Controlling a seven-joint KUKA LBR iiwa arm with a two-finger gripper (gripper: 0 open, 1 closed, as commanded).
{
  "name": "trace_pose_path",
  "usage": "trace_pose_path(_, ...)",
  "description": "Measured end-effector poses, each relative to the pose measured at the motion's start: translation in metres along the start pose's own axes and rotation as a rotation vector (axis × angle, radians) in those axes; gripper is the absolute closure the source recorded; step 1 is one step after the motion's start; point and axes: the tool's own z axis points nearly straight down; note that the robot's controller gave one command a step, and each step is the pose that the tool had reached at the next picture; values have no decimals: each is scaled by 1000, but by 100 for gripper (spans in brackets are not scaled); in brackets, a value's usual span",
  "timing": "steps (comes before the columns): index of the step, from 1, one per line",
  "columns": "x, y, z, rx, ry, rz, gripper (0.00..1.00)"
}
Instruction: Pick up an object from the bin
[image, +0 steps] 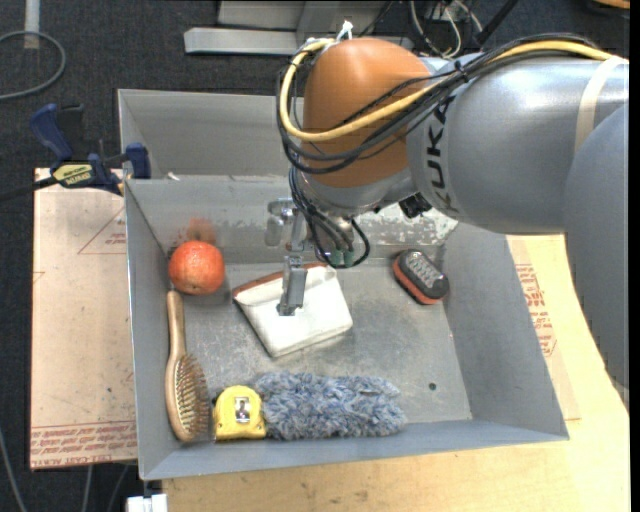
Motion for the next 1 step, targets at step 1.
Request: trace_pose_path(1, -2, -16, 45, -1, -3, -82, 0)
